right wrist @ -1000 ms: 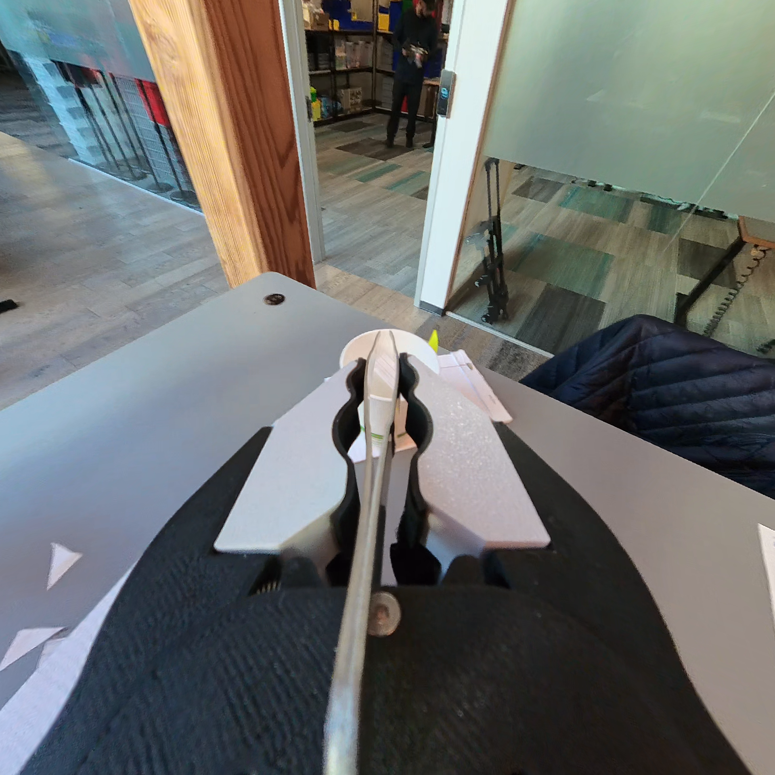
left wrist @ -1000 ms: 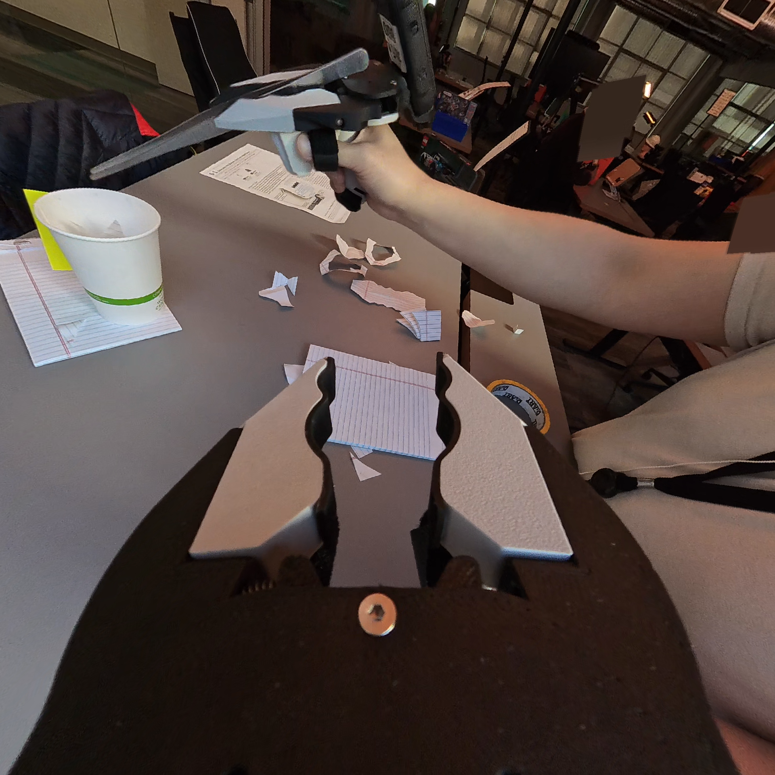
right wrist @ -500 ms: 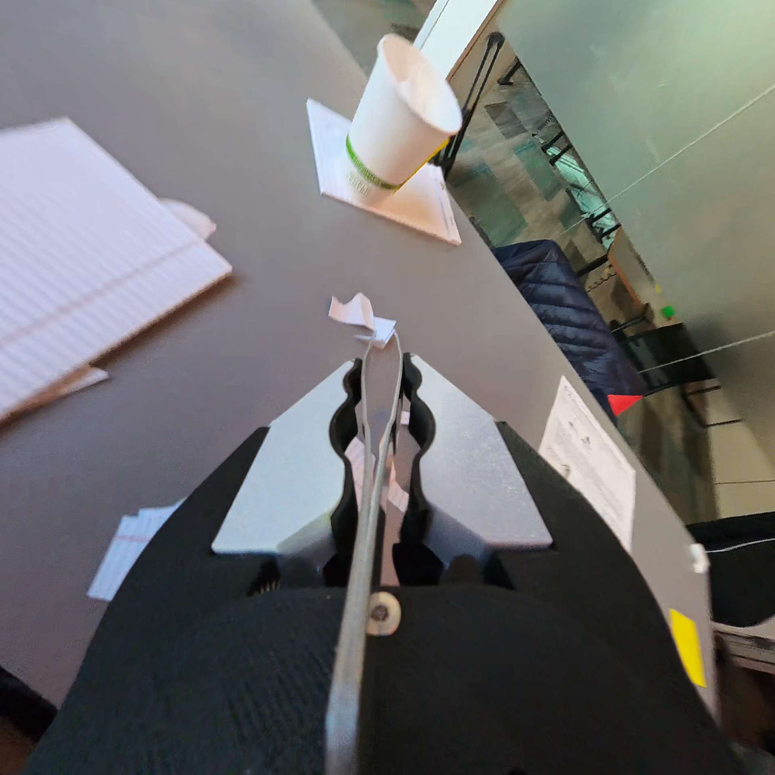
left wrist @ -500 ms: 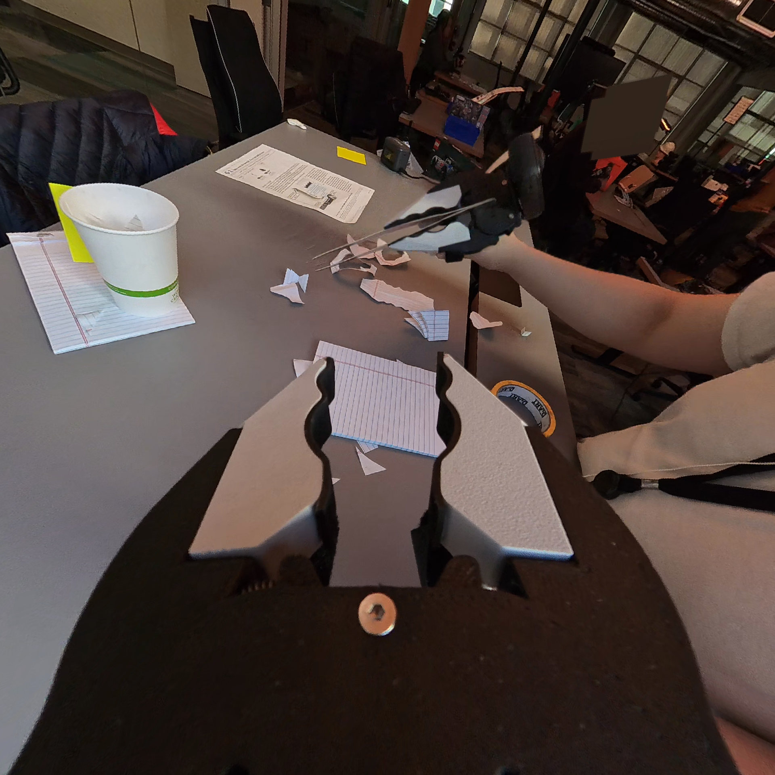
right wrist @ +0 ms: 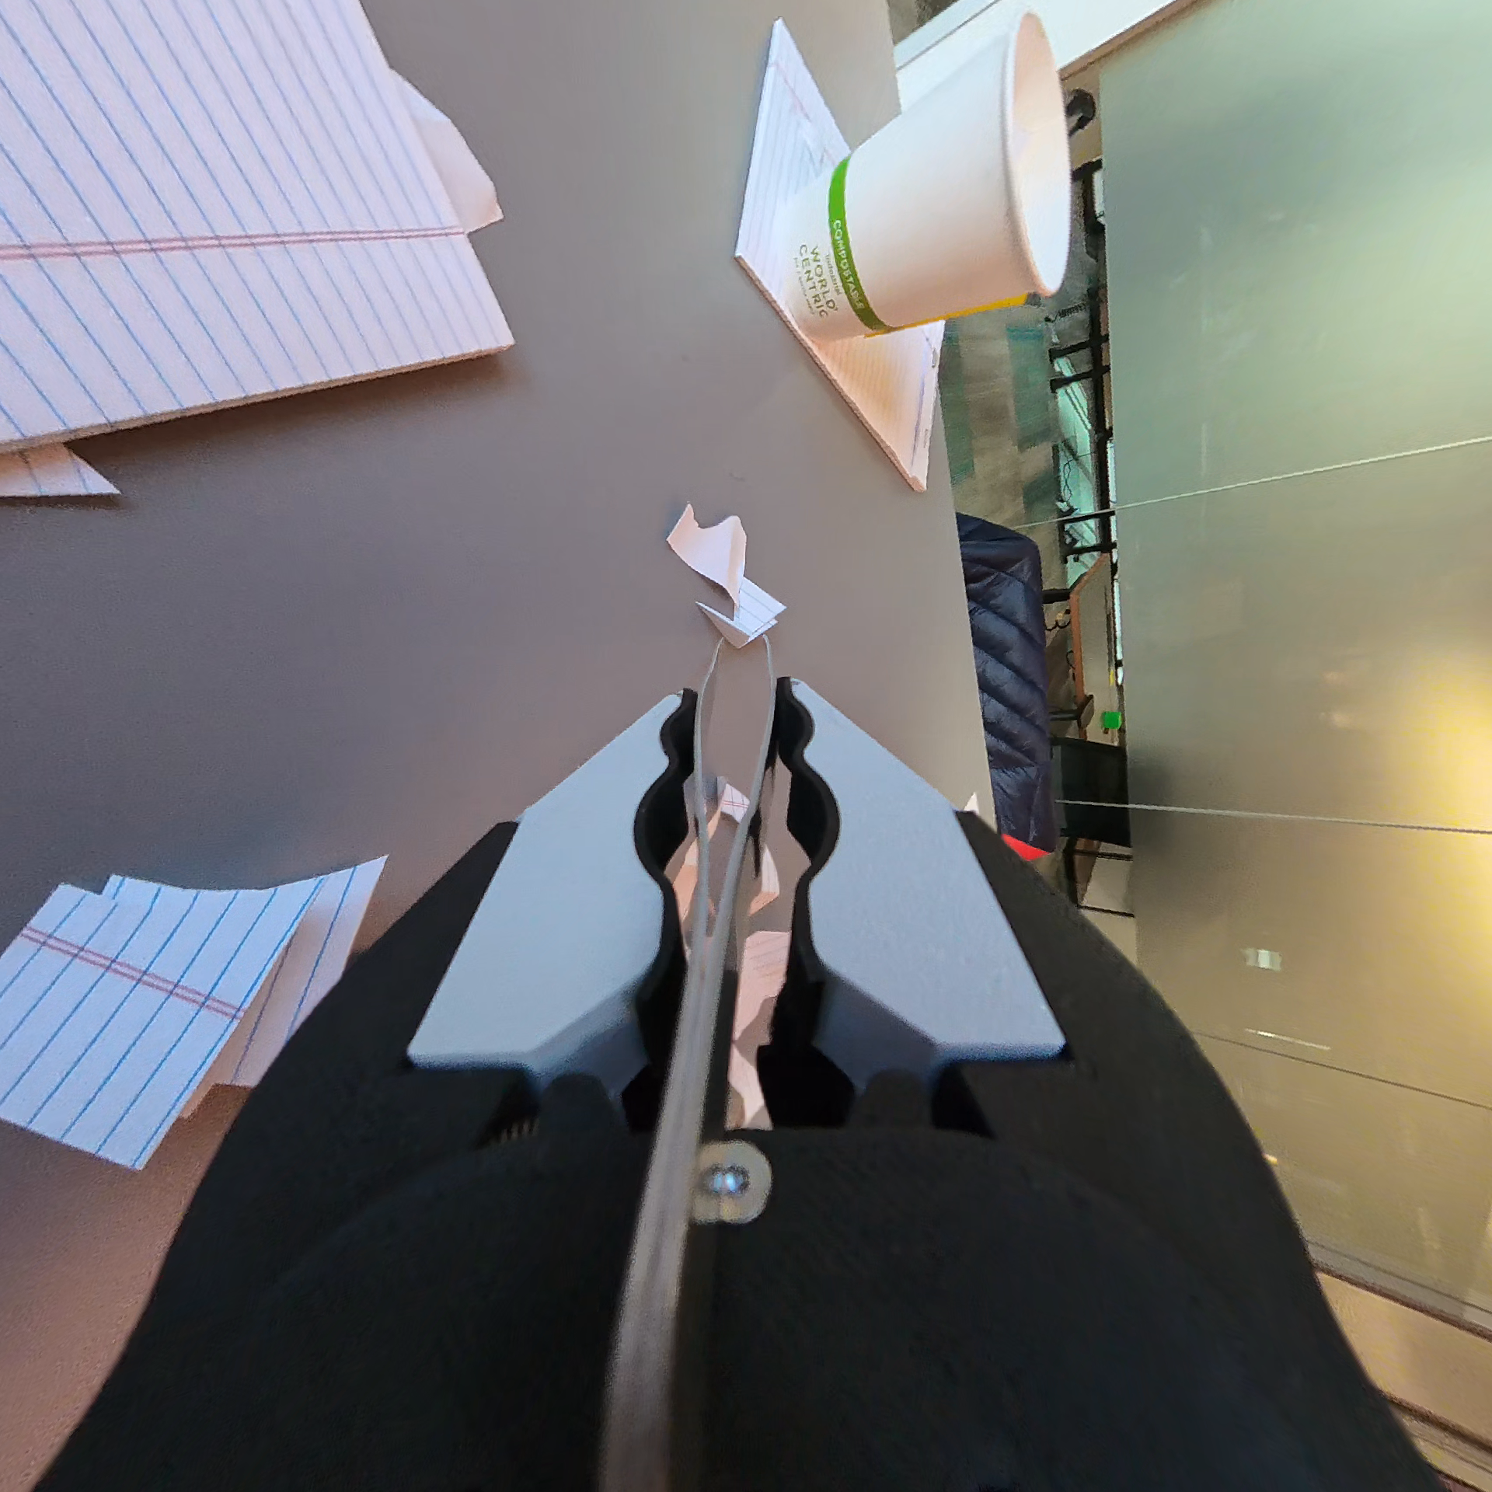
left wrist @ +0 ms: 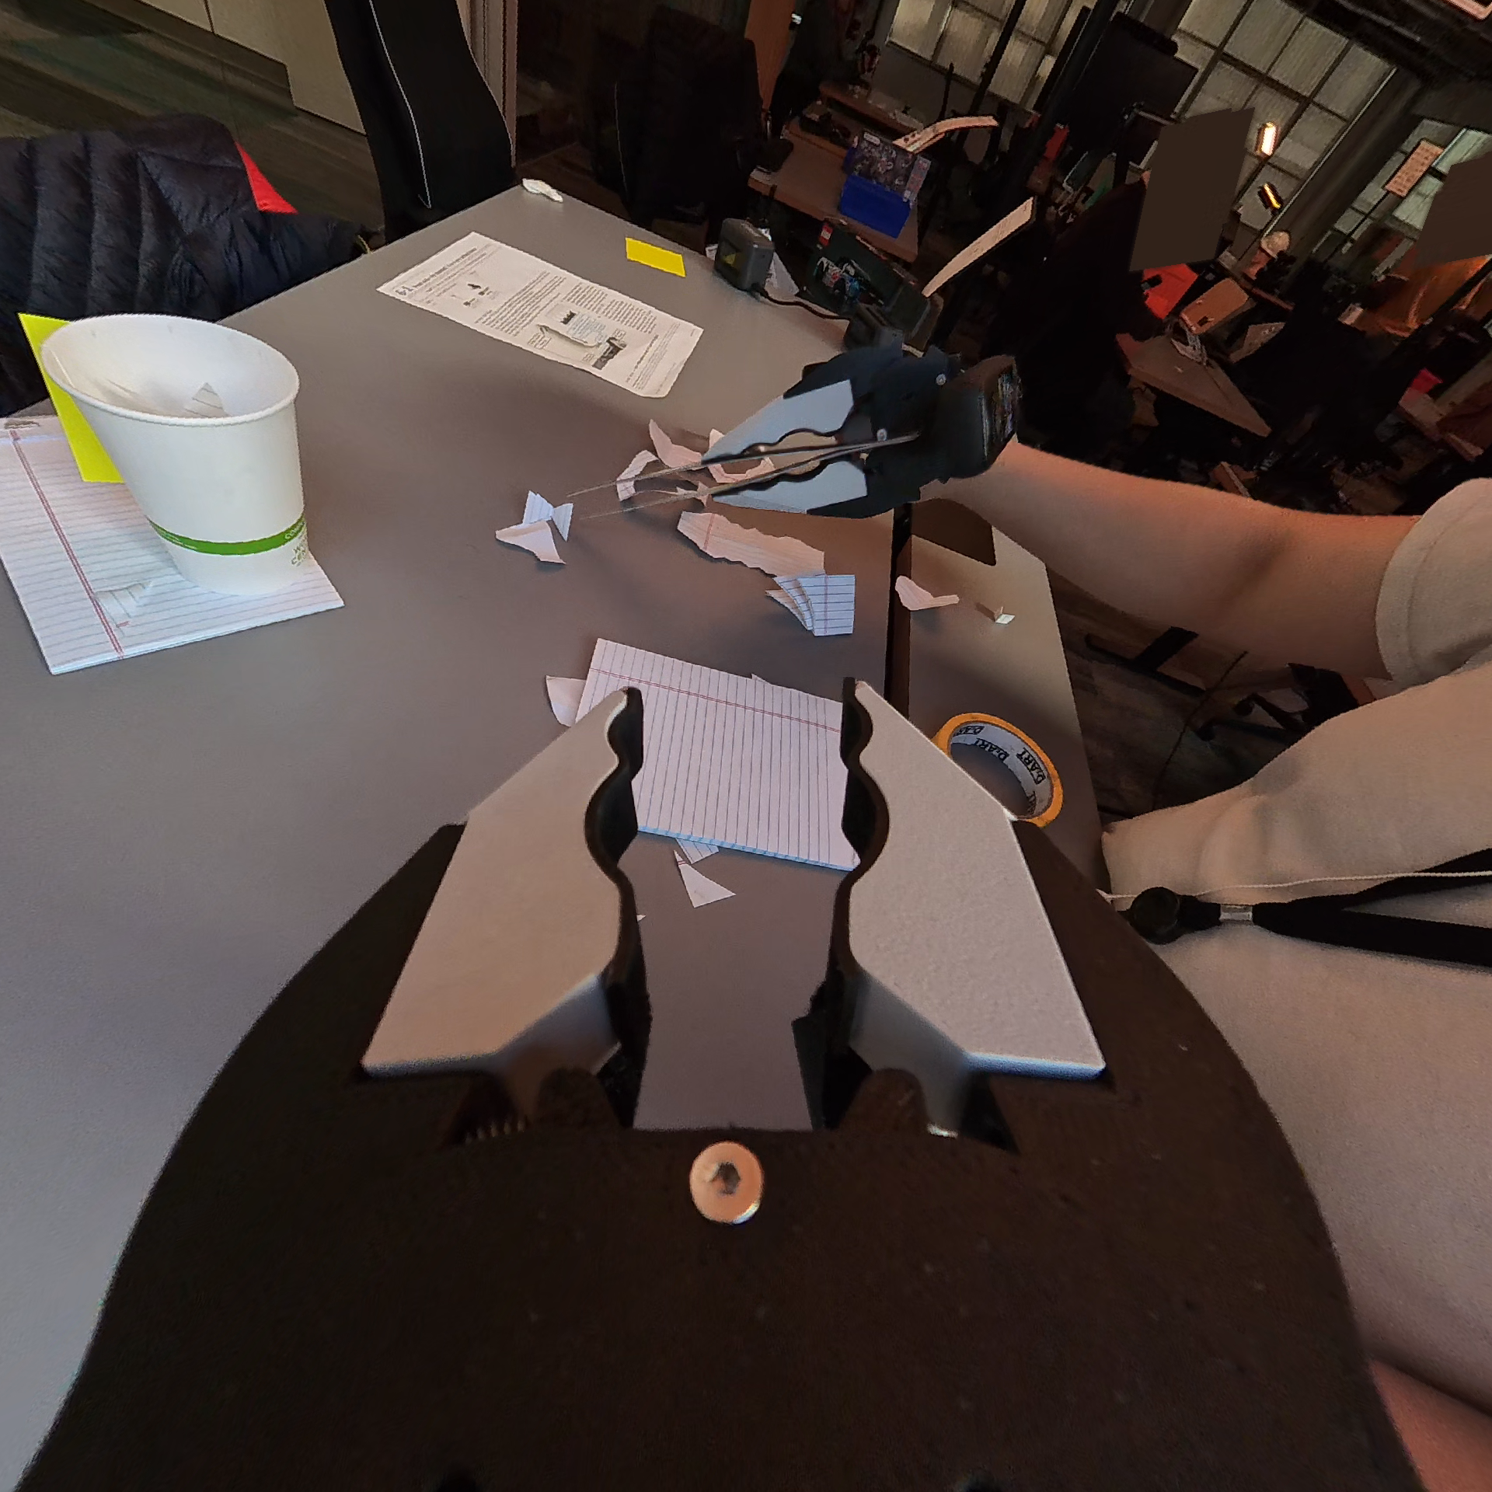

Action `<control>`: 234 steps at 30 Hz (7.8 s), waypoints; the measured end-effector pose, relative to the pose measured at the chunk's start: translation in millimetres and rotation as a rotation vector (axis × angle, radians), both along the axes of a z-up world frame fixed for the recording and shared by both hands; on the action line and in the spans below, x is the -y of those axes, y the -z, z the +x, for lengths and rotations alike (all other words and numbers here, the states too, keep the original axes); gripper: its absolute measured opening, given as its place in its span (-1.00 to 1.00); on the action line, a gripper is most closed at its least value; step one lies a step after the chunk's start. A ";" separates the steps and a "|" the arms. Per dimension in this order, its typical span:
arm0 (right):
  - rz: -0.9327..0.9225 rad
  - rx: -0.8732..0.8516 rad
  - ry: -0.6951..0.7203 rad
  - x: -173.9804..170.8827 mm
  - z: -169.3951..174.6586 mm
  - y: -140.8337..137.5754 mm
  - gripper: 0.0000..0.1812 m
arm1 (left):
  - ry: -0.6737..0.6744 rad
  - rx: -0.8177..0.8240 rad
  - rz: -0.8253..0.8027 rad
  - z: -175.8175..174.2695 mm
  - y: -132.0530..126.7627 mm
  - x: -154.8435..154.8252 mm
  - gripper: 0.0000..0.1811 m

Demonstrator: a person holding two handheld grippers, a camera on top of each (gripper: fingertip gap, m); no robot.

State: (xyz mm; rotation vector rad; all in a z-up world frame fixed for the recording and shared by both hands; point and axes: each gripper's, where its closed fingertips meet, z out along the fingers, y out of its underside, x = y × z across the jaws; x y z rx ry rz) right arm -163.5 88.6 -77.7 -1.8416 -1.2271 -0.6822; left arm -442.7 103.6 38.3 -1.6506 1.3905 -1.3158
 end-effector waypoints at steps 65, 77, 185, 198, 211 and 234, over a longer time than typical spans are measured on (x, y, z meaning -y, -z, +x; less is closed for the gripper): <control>-0.013 -1.087 0.107 -86.3 -46.3 -28.6 -0.79 | -0.055 0.028 -0.003 -17.4 -8.8 -5.1 -0.47; 0.003 -0.582 -0.040 -107.2 -86.0 2.0 -0.79 | -0.050 0.009 -0.004 -14.8 -4.3 -6.3 -0.47; -0.004 -1.133 0.164 -152.9 -28.9 -115.2 -0.86 | -0.076 -0.005 -0.008 -22.7 -3.9 -8.8 -0.47; -0.131 -1.018 -0.082 -48.1 -115.1 -112.5 -0.81 | -0.094 0.006 -0.002 -29.7 -7.2 -10.1 -0.47; -0.353 -1.061 -0.126 30.8 -213.8 -17.9 -0.80 | -0.107 -0.007 -0.005 -30.2 -3.4 -12.5 -0.47; -0.344 -1.065 -0.096 33.9 -229.6 -0.5 -0.83 | -0.116 -0.018 -0.012 -30.3 -0.1 -16.2 -0.47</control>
